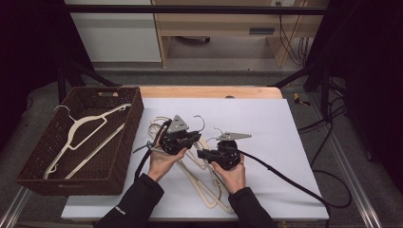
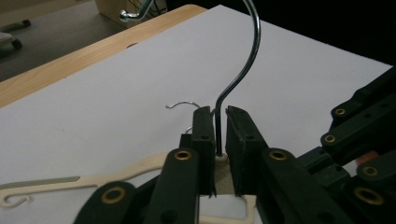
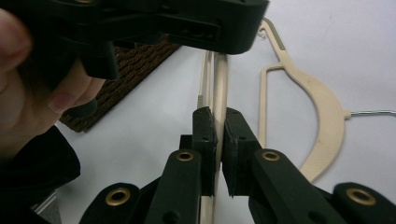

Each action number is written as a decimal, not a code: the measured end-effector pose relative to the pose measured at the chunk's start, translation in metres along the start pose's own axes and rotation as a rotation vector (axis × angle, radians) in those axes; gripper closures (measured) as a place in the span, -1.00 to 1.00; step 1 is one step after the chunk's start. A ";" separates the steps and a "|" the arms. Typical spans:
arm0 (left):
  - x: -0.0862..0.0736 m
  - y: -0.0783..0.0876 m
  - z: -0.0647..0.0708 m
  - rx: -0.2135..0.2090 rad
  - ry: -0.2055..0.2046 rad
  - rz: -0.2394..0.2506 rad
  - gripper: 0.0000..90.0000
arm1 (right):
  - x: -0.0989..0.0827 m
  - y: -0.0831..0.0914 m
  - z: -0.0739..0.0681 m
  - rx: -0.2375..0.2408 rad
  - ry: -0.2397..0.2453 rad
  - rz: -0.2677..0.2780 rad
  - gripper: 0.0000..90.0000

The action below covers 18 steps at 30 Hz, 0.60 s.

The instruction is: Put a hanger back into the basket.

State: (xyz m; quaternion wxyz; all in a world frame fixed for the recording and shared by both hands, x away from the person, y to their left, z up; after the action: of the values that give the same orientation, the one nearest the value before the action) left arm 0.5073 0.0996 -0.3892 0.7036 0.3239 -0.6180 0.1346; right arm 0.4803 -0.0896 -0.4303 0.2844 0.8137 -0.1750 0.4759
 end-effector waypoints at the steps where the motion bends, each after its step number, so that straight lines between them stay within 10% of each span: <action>1: 0.002 0.004 -0.001 -0.019 0.007 0.004 0.59 | 0.001 0.001 0.000 0.006 -0.001 0.000 0.92; 10: 0.015 0.048 -0.002 -0.044 0.051 0.073 -0.34 | 0.008 0.013 -0.004 0.014 0.031 -0.016 0.93; 18: 0.013 0.081 0.000 -0.046 -0.006 0.044 -0.77 | 0.020 0.033 -0.008 0.122 0.114 -0.019 0.93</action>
State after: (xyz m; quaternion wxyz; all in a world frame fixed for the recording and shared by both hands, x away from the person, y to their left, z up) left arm 0.4617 0.1578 -0.3535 0.7060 0.2944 -0.6298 0.1350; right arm 0.4663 -0.1100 -0.4000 0.2480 0.8028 -0.1216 0.5285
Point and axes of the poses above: each handheld gripper's, and its own axes: y roughly backward along the jaws, x roughly out of its top, z roughly to its right, the point moved 1 cm from there along -y, roughly forward along the jaws, and after that the axes turned 12 degrees about z, right-handed, at the moved point
